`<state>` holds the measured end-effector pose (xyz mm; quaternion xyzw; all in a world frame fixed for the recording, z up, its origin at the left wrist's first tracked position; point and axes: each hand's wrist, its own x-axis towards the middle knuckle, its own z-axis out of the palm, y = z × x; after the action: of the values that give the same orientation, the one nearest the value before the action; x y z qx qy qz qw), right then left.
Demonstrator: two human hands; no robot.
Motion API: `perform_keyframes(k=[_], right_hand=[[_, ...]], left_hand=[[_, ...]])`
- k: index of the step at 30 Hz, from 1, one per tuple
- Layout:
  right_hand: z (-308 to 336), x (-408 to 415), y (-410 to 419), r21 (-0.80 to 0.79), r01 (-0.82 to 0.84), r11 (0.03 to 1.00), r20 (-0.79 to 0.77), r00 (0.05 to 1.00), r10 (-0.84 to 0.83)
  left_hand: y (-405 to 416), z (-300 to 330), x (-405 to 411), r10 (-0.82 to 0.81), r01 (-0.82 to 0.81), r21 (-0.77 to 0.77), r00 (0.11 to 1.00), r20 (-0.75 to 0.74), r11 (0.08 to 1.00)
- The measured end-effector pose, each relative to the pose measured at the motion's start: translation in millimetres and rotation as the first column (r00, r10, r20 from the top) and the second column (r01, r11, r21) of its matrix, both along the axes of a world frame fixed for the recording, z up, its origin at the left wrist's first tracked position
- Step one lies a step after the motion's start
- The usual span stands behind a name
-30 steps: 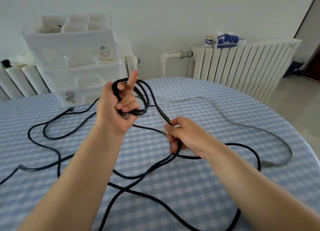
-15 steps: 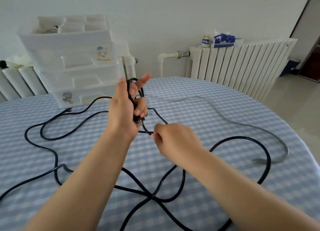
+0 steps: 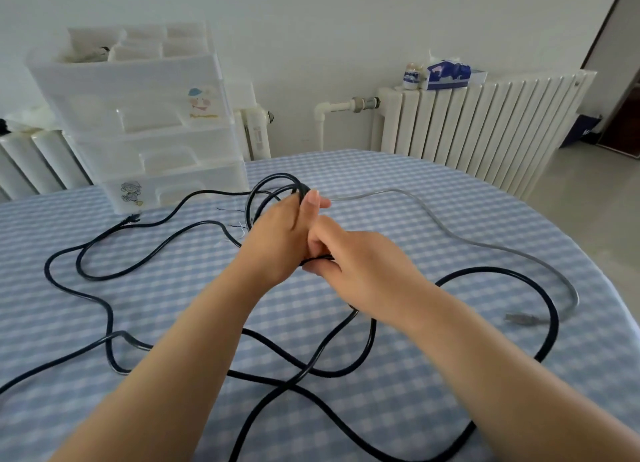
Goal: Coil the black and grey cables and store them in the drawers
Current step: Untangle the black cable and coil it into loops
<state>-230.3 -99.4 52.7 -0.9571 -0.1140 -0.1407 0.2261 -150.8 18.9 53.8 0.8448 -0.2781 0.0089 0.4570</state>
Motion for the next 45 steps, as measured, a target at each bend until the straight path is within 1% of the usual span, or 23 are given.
perform_keyframes(k=[3, 9, 11, 12, 13, 15, 16, 17, 18, 20, 23, 25, 30, 32, 34, 35, 36, 38, 39, 40, 42, 44, 45], right_hand=[[0, 2, -4, 0.072, 0.051, 0.996, 0.033, 0.998, -0.054], [-5, 4, -4, 0.067, 0.126, 0.99, 0.137, 0.981, -0.134], [-3, 6, -4, 0.133, 0.187, 0.973, 0.078, 0.977, -0.198], [-2, 7, -5, 0.23, 0.201, 0.952, -0.001, 0.979, -0.206], [0, 8, -8, 0.383, 0.194, 0.903, -0.111, 0.98, -0.163], [5, 9, -14, 0.716, 0.158, 0.68, -0.32, 0.94, 0.119], [6, 9, -18, 0.802, 0.148, 0.579, -0.36, 0.893, 0.271], [5, 9, -22, 0.828, 0.13, 0.546, -0.383, 0.841, 0.381], [4, 9, -24, 0.823, 0.097, 0.56, -0.4, 0.799, 0.45], [2, 10, -30, 0.775, 0.005, 0.632, -0.413, 0.76, 0.501], [1, 11, -44, 0.711, -0.08, 0.698, -0.433, 0.732, 0.525], [2, 12, -57, 0.691, -0.079, 0.718, -0.458, 0.721, 0.52], [4, 12, -75, 0.6, -0.041, 0.799, -0.482, 0.779, 0.401], [2, 15, -69, 0.588, -0.033, 0.808, -0.397, 0.859, 0.324], [0, 18, -58, 0.64, 0.028, 0.768, -0.241, 0.956, 0.166], [-2, 20, -51, 0.678, 0.055, 0.733, -0.187, 0.977, 0.099], [-4, 21, -44, 0.691, 0.081, 0.718, -0.166, 0.985, 0.048], [-7, 23, -35, 0.688, 0.157, 0.708, -0.211, 0.977, -0.013], [-10, 24, -34, 0.741, 0.177, 0.648, -0.258, 0.966, 0.031], [-11, 26, -33, 0.828, 0.189, 0.527, -0.29, 0.95, 0.115], [-13, 25, -31, 0.939, 0.199, 0.28, -0.274, 0.926, 0.259], [-13, 24, -30, 0.96, 0.238, 0.149, -0.272, 0.918, 0.29], [-13, 24, -31, 0.959, 0.256, 0.121, -0.281, 0.914, 0.293]], left_hand=[[-1, 5, -4, -0.041, 0.041, -0.013, 0.999, -0.013, 0.999], [-4, 5, -8, -0.104, 0.1, -0.038, 0.989, -0.108, 0.994], [-5, 4, -7, -0.111, 0.097, -0.097, 0.983, -0.149, 0.991], [-6, 5, -6, -0.099, 0.075, -0.144, 0.981, -0.165, 0.987], [-6, 5, -4, -0.08, 0.042, -0.201, 0.979, -0.187, 0.979], [-3, 6, 2, -0.073, -0.038, -0.357, 0.953, -0.293, 0.933], [0, 6, 6, -0.101, -0.086, -0.454, 0.923, -0.371, 0.887], [4, 8, 9, -0.147, -0.137, -0.545, 0.883, -0.445, 0.827], [8, 8, 12, -0.201, -0.18, -0.616, 0.844, -0.497, 0.767], [13, 9, 13, -0.314, -0.211, -0.703, 0.782, -0.539, 0.679], [11, 9, 10, -0.43, -0.166, -0.757, 0.737, -0.521, 0.632], [11, 12, 10, -0.505, -0.138, -0.796, 0.706, -0.497, 0.59], [18, 17, 16, -0.667, -0.108, -0.879, 0.611, -0.427, 0.463], [18, 18, 15, -0.746, -0.062, -0.907, 0.548, -0.379, 0.416], [16, 18, 12, -0.805, -0.019, -0.923, 0.484, -0.345, 0.384], [14, 17, 9, -0.823, 0.0, -0.925, 0.456, -0.338, 0.38], [12, 15, 6, -0.838, 0.023, -0.924, 0.432, -0.335, 0.381], [7, 12, 2, -0.86, 0.055, -0.922, 0.386, -0.333, 0.382], [5, 11, 0, -0.868, 0.058, -0.924, 0.369, -0.332, 0.379], [5, 9, 1, -0.874, 0.053, -0.927, 0.355, -0.331, 0.372], [7, 7, 4, -0.88, 0.038, -0.927, 0.331, -0.34, 0.373], [9, 6, 5, -0.858, 0.042, -0.903, 0.333, -0.391, 0.428], [9, 6, 5, -0.817, 0.043, -0.871, 0.371, -0.44, 0.489]])
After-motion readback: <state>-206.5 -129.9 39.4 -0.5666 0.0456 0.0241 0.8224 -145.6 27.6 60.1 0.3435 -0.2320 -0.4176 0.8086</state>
